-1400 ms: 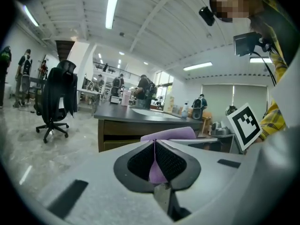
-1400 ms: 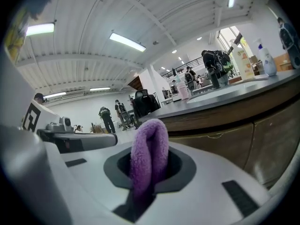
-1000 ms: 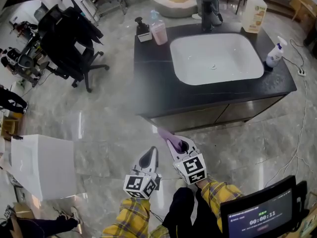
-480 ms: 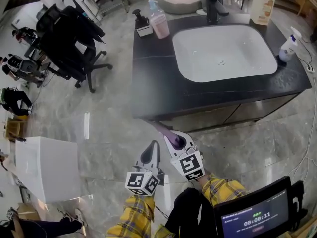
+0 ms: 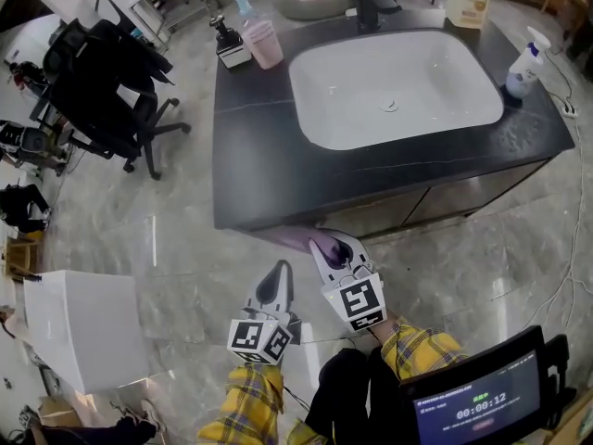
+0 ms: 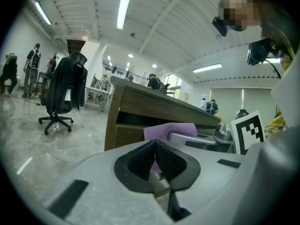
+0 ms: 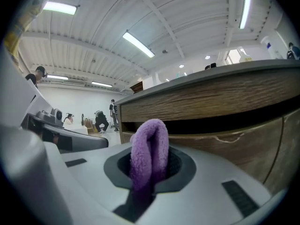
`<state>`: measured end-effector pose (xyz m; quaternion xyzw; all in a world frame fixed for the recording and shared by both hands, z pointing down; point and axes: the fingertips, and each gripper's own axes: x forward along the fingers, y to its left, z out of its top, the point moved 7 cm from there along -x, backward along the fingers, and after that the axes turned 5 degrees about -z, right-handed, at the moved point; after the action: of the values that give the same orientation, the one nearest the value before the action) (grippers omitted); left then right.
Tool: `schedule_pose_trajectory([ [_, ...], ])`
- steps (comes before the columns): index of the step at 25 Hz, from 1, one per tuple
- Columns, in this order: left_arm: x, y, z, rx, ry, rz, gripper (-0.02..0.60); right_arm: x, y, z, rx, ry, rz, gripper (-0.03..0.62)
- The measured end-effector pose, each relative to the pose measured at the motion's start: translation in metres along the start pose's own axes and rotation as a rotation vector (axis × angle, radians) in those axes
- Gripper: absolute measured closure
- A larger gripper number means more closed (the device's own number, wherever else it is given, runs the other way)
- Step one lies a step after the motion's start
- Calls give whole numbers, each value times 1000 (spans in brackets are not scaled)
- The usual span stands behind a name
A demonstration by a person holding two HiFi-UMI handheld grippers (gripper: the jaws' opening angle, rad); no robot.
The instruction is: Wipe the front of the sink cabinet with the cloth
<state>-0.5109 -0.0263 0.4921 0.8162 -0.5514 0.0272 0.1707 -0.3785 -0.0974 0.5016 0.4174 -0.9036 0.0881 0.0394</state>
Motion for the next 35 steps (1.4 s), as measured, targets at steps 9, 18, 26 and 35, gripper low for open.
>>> schedule_pose_trajectory([
  [9,64,-59,-13,32,61,-137,574,-59,-90,-5,31,7,-194,549],
  [18,115,-114,-20,44,76,-240,574,-114,-171,-12,90,17,-403,549],
  [26,126,-131,-23,32,86,-228,574,-138,-179,-13,76,47,-439,549],
  [35,74,-90,-13,32,86,-116,574,-109,-82,-25,26,104,-187,549],
])
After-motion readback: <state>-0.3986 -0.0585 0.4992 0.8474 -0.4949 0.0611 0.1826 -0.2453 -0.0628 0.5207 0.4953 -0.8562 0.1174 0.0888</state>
